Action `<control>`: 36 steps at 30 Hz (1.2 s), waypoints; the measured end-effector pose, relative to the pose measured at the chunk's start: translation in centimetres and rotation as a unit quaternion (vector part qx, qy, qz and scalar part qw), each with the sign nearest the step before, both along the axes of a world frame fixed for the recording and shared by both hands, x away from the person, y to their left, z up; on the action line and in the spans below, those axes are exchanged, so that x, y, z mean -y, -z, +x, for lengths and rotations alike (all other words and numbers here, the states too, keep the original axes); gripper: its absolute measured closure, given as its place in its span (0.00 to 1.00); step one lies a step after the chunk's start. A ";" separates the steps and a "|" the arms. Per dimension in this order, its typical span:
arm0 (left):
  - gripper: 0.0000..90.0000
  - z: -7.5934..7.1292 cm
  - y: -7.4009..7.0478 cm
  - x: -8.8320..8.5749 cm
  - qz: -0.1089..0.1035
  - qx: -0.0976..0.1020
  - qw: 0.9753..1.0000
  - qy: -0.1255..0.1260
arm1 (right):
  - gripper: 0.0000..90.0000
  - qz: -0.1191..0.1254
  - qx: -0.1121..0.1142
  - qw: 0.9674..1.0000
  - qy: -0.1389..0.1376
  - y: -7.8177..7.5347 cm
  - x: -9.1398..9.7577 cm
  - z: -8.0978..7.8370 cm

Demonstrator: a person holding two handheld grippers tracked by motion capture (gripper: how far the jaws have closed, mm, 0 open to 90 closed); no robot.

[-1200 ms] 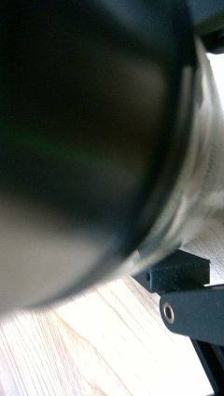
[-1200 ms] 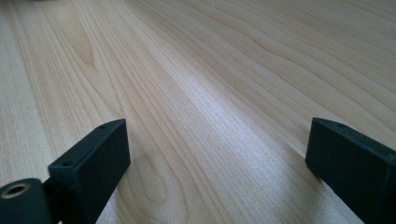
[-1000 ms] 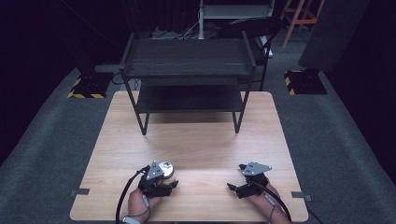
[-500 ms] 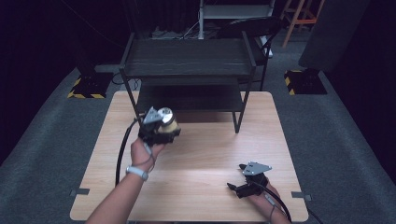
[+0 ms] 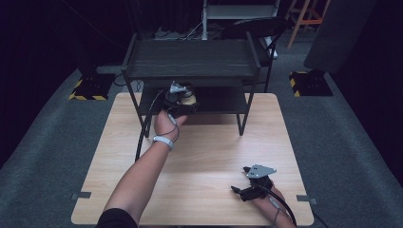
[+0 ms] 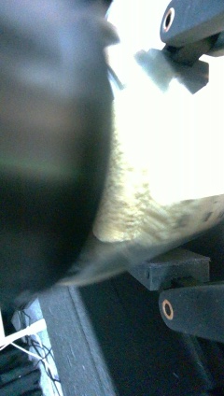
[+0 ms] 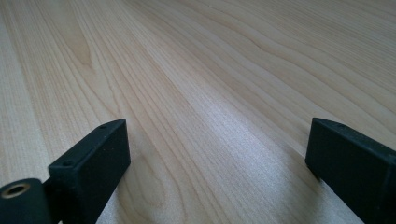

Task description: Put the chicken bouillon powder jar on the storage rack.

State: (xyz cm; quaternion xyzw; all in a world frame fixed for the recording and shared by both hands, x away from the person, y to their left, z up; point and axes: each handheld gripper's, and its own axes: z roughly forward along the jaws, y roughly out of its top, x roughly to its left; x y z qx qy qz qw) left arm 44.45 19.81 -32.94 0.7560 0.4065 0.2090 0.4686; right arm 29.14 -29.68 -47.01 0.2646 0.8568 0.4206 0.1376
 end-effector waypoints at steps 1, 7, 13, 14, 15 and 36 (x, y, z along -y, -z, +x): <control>0.35 0.0 0.3 0.2 -0.005 0.004 1.000 -0.005 | 0.07 0.000 0.000 1.000 0.000 0.0 0.0 0.0; 0.35 0.3 0.8 1.2 0.014 0.028 0.999 -0.007 | 0.07 0.000 0.000 1.000 0.000 0.0 0.0 0.0; 0.02 -1.6 3.0 0.1 -0.013 0.069 0.997 -0.038 | 0.07 0.000 0.000 1.000 0.001 0.0 0.0 0.0; 0.02 -2.2 3.3 -0.9 -0.028 0.065 0.997 -0.029 | 0.07 0.000 0.000 1.000 0.001 0.0 0.0 0.0; 0.02 -4.2 3.8 -2.3 -0.027 0.068 0.997 -0.021 | 0.07 0.000 0.000 1.000 0.000 0.0 0.0 -0.1; 0.07 -21.9 13.9 -14.6 0.047 -0.031 0.998 -0.015 | 0.07 0.001 0.001 1.000 0.005 0.0 0.0 -0.2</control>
